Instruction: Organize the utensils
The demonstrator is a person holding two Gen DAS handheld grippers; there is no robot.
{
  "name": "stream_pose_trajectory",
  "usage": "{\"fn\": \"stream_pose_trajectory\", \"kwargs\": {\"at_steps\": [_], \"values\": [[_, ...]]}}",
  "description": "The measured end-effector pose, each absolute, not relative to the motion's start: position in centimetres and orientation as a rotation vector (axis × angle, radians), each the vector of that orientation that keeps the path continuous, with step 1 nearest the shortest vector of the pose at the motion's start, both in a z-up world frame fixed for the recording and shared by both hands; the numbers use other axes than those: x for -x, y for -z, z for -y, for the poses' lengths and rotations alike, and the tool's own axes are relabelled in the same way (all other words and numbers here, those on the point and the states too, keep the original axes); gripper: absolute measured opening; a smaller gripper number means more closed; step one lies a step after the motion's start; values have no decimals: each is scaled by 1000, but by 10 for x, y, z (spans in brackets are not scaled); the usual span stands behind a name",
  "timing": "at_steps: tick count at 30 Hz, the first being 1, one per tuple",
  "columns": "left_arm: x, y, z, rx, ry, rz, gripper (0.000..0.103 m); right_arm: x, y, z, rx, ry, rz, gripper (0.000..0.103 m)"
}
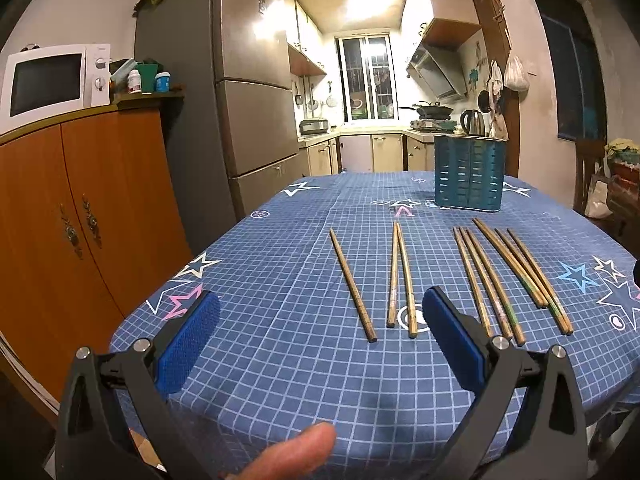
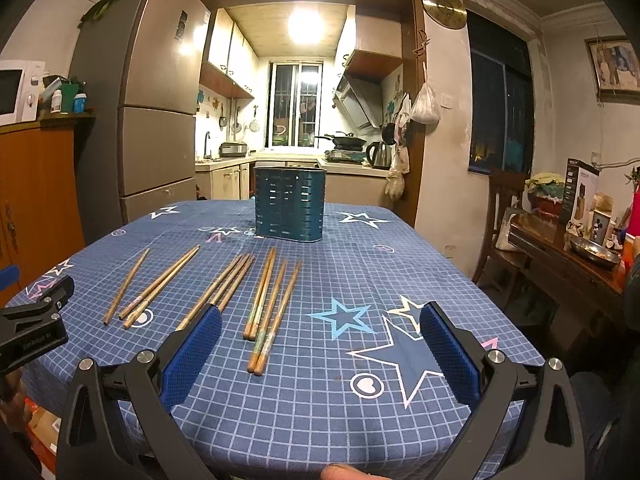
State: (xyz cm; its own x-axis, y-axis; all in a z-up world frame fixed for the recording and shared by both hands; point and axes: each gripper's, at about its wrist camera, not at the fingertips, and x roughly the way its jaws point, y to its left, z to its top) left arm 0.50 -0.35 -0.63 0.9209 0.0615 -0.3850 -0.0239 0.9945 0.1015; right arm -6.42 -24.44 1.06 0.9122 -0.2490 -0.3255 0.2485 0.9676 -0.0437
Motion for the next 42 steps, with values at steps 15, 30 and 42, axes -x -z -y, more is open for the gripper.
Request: {"fn": "stream_pose_trajectory", "kwargs": {"at_steps": [15,30,42], "values": [[-8,7,0,-100,-48,-407,98,66,-11,248,-2,256,-347,99],[-9,6,-3,-105,-47,-408,98,63,-11,246,1,256,-358,99],[-11,7,-4,-114,-50,-410,98,62,-8,246,-3,254,-359,99]]}}
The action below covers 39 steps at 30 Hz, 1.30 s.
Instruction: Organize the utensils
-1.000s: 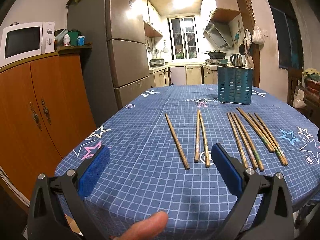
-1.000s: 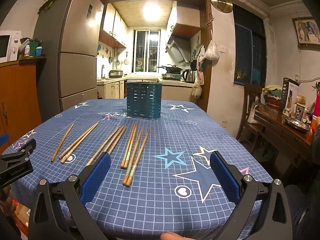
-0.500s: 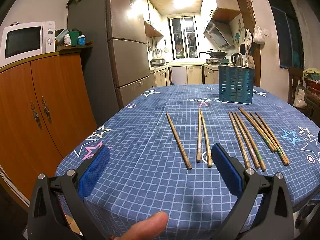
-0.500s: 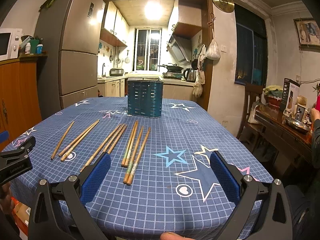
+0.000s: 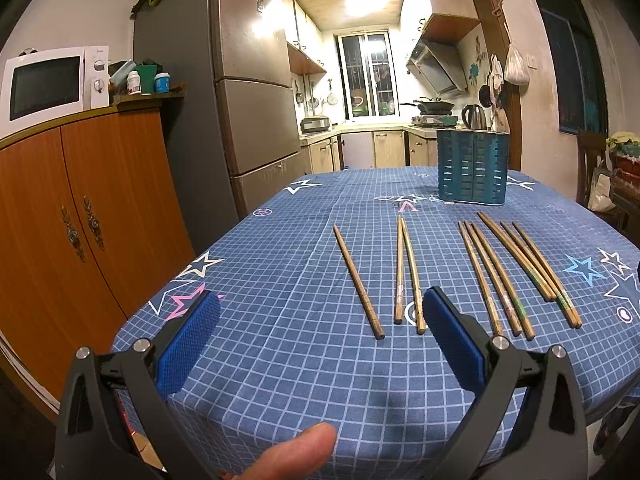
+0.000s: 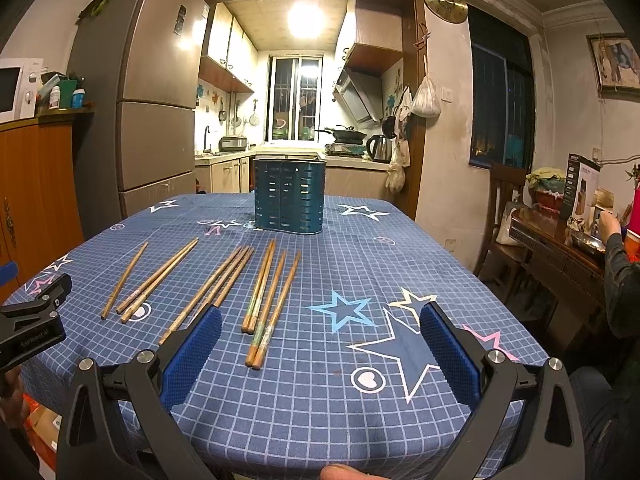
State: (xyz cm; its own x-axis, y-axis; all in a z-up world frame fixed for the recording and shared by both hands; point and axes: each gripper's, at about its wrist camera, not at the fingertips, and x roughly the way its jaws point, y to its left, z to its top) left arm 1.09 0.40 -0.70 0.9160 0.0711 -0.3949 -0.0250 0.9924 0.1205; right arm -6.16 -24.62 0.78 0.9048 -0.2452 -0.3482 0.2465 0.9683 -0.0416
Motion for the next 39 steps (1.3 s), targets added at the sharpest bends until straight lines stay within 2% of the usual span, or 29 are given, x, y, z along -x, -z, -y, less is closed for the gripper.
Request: {"fn": "stream_pose_trajectory", "kwargs": {"at_steps": [13,16,24,39], "values": [[-25,11,-13,-140,39,-465,97,53,-7,249,5,252,-380,99],[-37,11,-28,-132,93,-518,71,51,-5,252,15,246,-390,99],[-65,24,-39,-60,269,-705,40,43,2,259,35,238,-419,99],[-82,51,-3,-133,306,-778,39,35,6,268,30,236,-444,99]]}}
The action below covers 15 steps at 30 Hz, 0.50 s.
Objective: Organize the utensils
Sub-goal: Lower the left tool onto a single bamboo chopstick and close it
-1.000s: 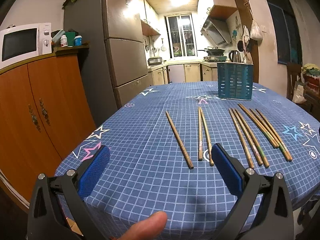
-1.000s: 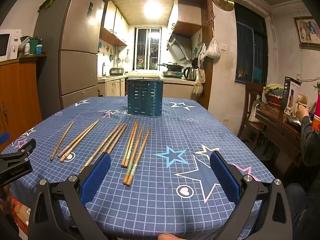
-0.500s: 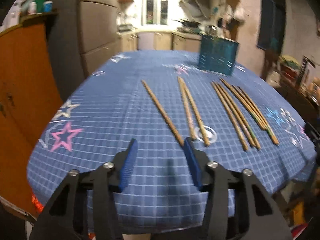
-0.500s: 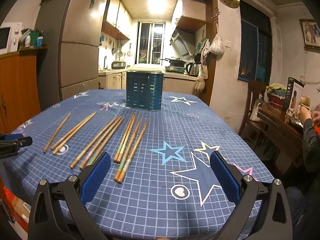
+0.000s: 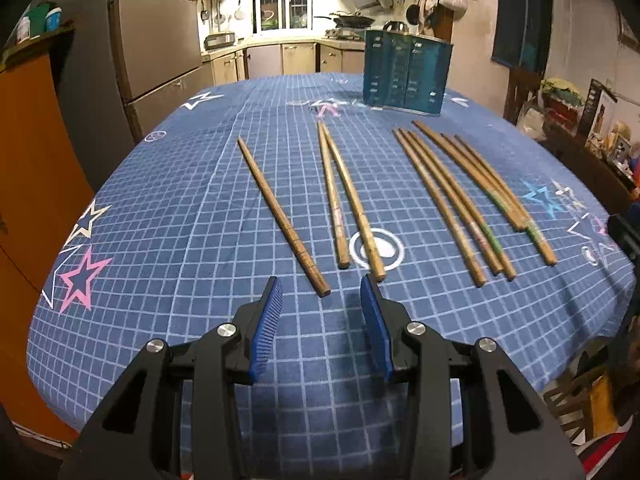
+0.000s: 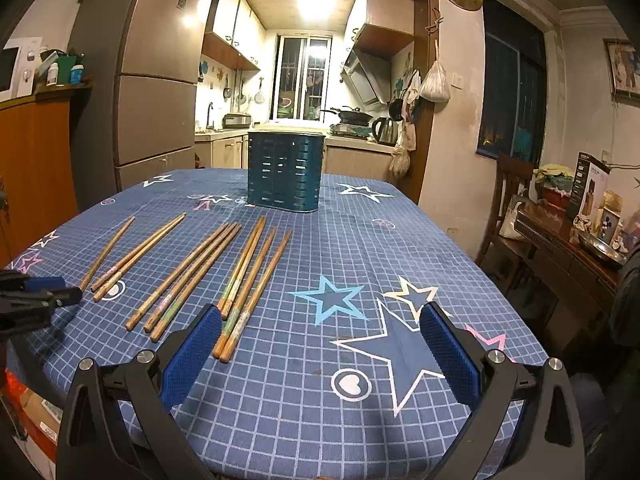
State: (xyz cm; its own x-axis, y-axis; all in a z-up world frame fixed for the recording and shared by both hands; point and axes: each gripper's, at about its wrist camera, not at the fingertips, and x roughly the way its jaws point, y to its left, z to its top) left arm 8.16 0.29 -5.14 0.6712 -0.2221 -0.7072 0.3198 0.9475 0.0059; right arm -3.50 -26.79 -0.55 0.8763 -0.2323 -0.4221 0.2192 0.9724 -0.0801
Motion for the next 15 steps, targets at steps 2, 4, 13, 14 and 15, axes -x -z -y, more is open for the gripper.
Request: {"fn": "stream_pose_trajectory", "kwargs": {"at_steps": [2,4,13,14,15], "values": [[-86,55,-2,-139,297,-776,39,35,5,268,27,231,-439,99],[-90,57,-1,-145,293,-769,39,36,5,267,27,228,-430,99],[-101,57,-15,-148,231,-736,6,38,3,261,14,120,-434,95],[-101,58,-17,-135,225,-732,5,35,4,256,17,100,-444,93],[-101,58,-18,-129,225,-728,5,32,5,252,21,84,-454,91]]}}
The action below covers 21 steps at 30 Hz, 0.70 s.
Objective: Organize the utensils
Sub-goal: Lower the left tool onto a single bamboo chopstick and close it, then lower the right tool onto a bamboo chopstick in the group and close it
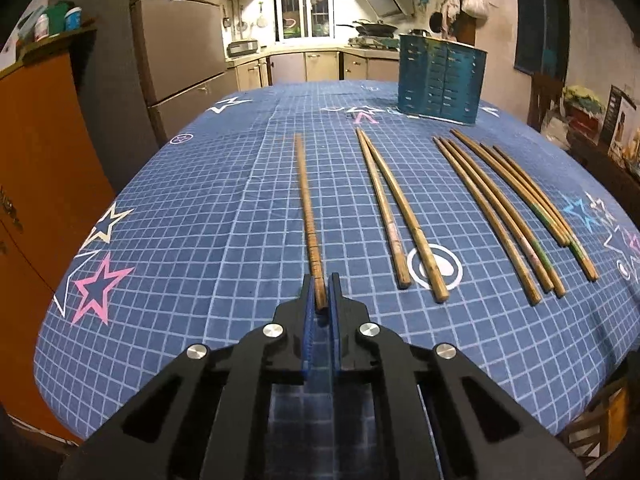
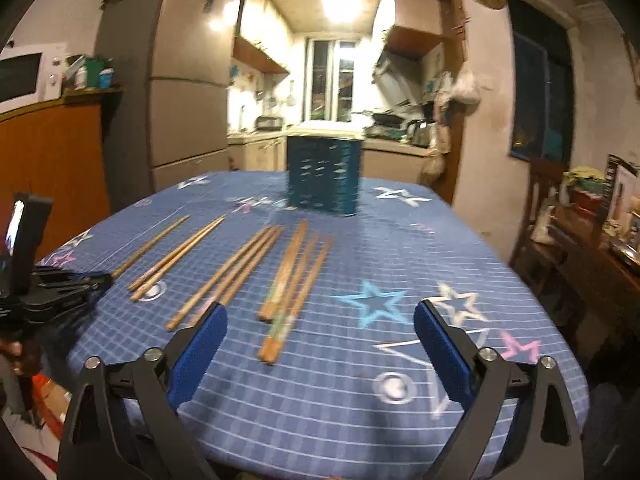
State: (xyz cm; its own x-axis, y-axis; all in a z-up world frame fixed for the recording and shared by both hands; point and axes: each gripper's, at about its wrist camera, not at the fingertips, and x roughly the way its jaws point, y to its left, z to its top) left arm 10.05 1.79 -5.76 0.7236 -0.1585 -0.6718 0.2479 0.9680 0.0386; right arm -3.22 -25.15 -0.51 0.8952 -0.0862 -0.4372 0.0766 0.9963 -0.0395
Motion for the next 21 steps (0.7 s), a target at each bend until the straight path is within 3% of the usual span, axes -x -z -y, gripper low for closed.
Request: {"fn": "stream_pose_trajectory", "kwargs": {"at_steps": [3,4,6,7,21], "values": [[-99,58,-21,-113,222,-717,5,18,11,232,47,2,-528,64],[-98,58,-22,-107,221,-715,5,12,14,224,67,-34,-567,47],[-97,58,-26,-89,225,-713,5,4,20,212,87,-57,-611,34],[-97,58,-28,-80,228,-712,5,-1,24,208,92,-77,-633,22],[-100,54,-39,-49,283,-726,5,-17,42,183,93,-101,-724,20]]}}
